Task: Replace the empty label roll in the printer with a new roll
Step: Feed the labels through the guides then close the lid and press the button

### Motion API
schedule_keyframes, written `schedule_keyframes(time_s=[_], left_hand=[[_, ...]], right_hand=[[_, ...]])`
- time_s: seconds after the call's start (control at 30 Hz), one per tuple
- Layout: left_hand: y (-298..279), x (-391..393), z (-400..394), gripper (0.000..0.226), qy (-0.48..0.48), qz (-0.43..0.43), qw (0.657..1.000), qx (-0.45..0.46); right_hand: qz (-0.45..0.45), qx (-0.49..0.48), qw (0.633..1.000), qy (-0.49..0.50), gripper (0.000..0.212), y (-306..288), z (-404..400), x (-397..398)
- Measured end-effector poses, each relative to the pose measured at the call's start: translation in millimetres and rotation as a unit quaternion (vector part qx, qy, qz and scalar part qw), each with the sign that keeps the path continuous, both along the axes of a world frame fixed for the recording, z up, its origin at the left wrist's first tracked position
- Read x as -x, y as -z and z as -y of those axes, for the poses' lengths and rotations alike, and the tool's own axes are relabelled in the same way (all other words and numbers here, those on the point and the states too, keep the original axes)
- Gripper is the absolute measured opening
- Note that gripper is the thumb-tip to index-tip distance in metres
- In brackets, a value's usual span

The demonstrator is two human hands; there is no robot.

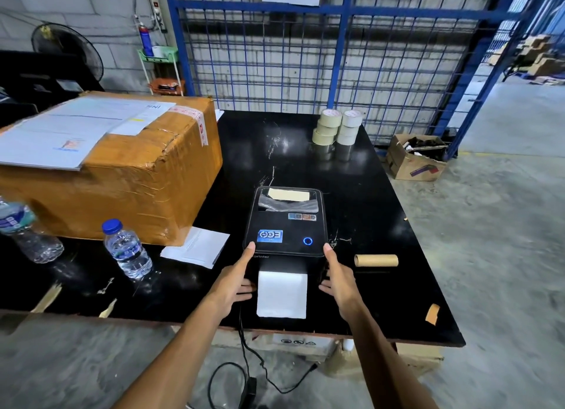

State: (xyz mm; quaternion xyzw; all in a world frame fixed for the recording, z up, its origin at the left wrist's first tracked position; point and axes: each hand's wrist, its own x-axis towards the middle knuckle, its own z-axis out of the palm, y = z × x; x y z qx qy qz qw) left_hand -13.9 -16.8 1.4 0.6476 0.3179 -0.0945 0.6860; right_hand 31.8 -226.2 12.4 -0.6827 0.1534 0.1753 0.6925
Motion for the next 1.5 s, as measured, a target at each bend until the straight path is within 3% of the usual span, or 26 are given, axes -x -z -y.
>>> schedule_keyframes(time_s=[0.3,0.43,0.53,0.7,0.93,1.4,1.5], left_hand=[[3.2,-2.9,-1.8,0.104,0.003,0.003,1.000,0.005],[1.0,-2.0,-1.7,0.114,-0.006,0.002,1.000,0.010],[1.6,-2.1,-1.8,0.110,-0.003,0.003,1.000,0.010],[4.9,-2.9,-2.5,0.101,0.007,0.014,1.000,0.004],[4.7,-2.7,-3.1,0.104,0.021,0.026,0.999,-0.002],[2.2,-1.9,-5.9,0.107,0.048,0.021,0.999,-0.015],[0.1,-0.3,-6.4,0.108,0.056,0.014,0.998,-0.022]], right_hand=[[0.001,-0.015,1.000,0.019,0.066,1.9,-2.6,0.6],[0.000,-0.018,0.999,0.038,0.051,2.9,-5.7,0.7],[-0.001,-0.017,0.999,0.031,0.056,4.0,-4.9,-0.6],[0.016,-0.016,0.999,0.036,0.028,6.5,-3.2,-0.9],[0.034,-0.016,0.999,0.032,0.031,10.7,-2.1,-1.9],[0.041,0.016,0.999,0.018,0.059,19.6,-1.8,-3.9],[0.044,0.026,0.999,0.013,0.055,16.4,-2.3,-2.0]])
